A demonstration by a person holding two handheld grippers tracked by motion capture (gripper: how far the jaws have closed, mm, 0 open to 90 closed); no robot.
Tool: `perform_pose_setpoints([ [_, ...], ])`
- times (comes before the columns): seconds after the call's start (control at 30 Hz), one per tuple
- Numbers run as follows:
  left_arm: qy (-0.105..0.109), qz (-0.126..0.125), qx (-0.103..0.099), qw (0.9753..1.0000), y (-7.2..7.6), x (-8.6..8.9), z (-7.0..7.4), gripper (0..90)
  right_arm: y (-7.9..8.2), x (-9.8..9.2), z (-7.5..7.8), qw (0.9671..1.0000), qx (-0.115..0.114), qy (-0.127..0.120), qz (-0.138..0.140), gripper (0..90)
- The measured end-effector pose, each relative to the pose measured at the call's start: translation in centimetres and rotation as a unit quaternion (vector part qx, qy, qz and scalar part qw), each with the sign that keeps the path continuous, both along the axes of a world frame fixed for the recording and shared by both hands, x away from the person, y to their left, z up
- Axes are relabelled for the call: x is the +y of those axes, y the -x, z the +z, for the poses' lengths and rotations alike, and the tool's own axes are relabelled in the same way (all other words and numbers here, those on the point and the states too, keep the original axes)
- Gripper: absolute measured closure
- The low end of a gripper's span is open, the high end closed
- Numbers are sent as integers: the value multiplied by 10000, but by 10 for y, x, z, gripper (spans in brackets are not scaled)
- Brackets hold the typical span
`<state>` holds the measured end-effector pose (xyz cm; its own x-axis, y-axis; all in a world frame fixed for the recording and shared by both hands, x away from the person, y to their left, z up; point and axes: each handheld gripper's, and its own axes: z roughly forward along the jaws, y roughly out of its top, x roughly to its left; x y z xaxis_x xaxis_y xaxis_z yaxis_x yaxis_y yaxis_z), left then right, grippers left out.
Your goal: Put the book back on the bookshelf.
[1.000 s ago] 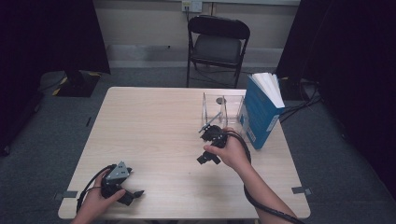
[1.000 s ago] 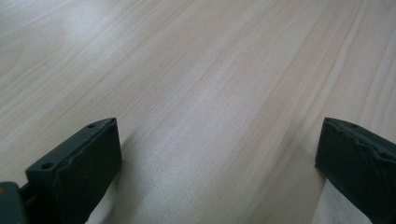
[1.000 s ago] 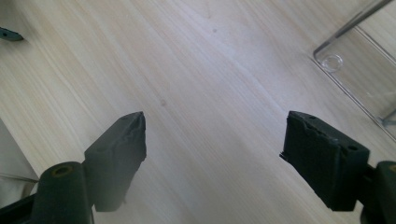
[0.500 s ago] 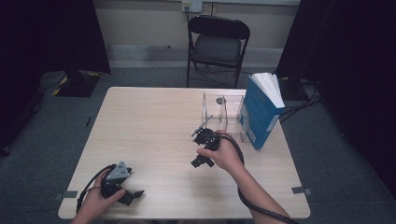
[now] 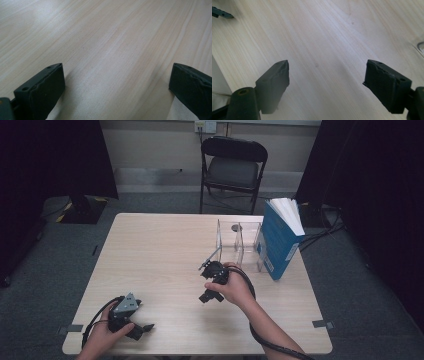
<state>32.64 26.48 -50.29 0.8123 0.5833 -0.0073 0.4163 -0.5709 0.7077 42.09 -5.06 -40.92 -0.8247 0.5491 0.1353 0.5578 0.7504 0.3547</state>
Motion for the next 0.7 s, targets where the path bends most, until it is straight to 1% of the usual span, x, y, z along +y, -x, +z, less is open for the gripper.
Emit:
perform_pose_setpoints([
  [0.07, 13, -18, 8, 10000, 0, 0, 0, 0, 1, 3, -2, 10000, -4, 31, 28, 191],
  [0.33, 0, -2, -5, 10000, 0, 0, 0, 0, 2, 14, -7, 9999, 42, -52, 88, 191],
  [0.43, 18, -16, 9, 10000, 0, 0, 0, 0, 3, 16, -9, 9999, 15, -50, 139, 191],
  [0.53, 10, -24, 2, 10000, 0, 0, 0, 0, 3, 18, -11, 9998, 21, -111, 147, 191],
  [0.57, 15, -17, 6, 10000, 0, 0, 0, 0, 3, 18, -12, 9998, 3, -91, 148, 192],
  [0.63, -15, -6, -3, 10000, 0, 0, 0, 0, 3, 19, -14, 9998, 50, -97, 162, 191],
  [0.67, 21, -19, 11, 10000, 0, 0, 0, 0, 4, 20, -15, 9998, 56, -86, 150, 191],
  [0.7, 10, -19, 12, 10000, 0, 0, 0, 0, 4, 20, -17, 9998, 36, -74, 168, 191],
])
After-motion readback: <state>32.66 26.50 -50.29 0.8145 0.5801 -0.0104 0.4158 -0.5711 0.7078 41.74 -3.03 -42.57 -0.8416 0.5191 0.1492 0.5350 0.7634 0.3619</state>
